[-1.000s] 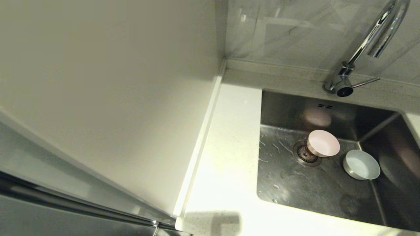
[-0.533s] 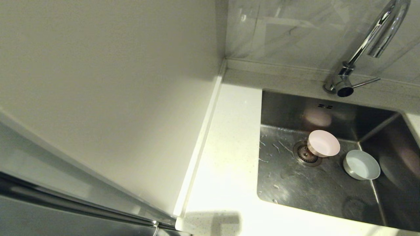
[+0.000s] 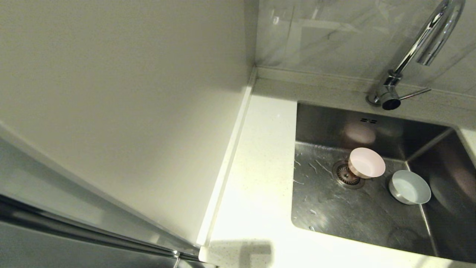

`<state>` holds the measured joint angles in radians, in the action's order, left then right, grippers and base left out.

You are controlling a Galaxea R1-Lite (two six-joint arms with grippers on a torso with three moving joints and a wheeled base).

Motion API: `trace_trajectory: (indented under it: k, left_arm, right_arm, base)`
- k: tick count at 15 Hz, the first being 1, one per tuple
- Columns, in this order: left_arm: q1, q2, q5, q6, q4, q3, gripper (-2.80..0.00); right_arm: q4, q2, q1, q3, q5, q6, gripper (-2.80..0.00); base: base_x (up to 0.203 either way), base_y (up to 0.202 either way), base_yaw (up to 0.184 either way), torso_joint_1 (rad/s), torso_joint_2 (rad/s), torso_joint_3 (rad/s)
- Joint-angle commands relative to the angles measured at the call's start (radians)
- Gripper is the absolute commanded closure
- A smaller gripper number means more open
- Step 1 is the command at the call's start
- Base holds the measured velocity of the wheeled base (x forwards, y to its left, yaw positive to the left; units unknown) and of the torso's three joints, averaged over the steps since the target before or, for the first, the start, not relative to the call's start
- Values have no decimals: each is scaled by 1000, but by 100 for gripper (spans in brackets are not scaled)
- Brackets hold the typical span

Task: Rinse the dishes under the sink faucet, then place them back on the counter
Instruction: Put a plate into the sink

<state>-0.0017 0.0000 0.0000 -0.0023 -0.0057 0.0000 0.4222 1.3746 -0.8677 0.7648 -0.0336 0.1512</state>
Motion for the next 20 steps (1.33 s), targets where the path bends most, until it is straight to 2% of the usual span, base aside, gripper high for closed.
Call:
trace_trajectory:
  k: [1, 9, 10, 20]
  left_arm:
    - [0, 0, 0, -1, 0, 2, 0]
    - [0, 0, 0, 0, 0, 3, 0]
    - [0, 0, 0, -1, 0, 3, 0]
    - [0, 0, 0, 0, 0, 3, 0]
  right_arm:
    - [3, 16, 2, -5, -2, 7, -280]
    - [-3, 108, 1, -13, 1, 11, -280]
    - [-6, 113, 2, -10, 1, 11, 0]
    - [-8, 94, 2, -4, 6, 10, 0]
  base:
    - [0, 0, 0, 0, 0, 0]
    - [0, 0, 0, 0, 0, 0]
    - [0, 0, 0, 0, 0, 0]
    - [0, 0, 0, 0, 0, 0]
